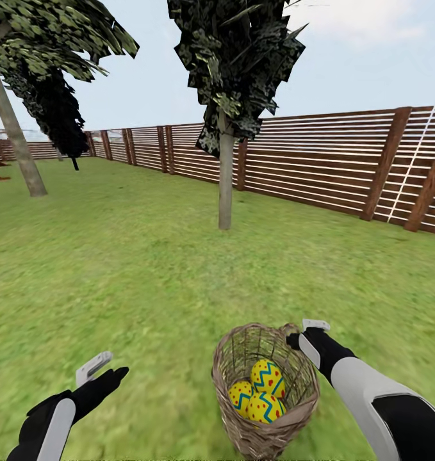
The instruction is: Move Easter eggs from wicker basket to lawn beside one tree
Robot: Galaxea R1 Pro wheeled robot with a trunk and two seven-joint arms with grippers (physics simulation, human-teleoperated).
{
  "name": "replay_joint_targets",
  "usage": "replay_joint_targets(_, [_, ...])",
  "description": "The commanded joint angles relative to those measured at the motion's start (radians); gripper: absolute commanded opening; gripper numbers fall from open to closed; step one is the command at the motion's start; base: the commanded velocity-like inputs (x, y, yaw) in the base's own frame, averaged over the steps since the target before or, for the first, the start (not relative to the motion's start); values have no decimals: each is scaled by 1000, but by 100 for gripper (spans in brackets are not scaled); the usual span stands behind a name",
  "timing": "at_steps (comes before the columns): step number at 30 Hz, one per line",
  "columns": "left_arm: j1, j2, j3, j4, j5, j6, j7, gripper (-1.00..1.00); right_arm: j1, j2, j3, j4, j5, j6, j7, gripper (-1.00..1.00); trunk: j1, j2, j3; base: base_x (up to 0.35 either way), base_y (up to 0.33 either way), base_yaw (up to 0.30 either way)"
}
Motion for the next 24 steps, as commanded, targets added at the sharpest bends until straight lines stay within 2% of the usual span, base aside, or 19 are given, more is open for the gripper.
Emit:
replay_joint_targets(1, [-1, -1, 2, -1, 11, 5, 7, 100, 0, -1, 9, -2, -10, 8, -5, 100, 4, -8, -4, 0, 0, 0])
replay_joint_targets(24, [-1, -1, 2, -1, 11, 5, 7, 100, 0, -15, 10, -1, -11, 14, -5, 100, 89, -162, -77, 0, 0, 0])
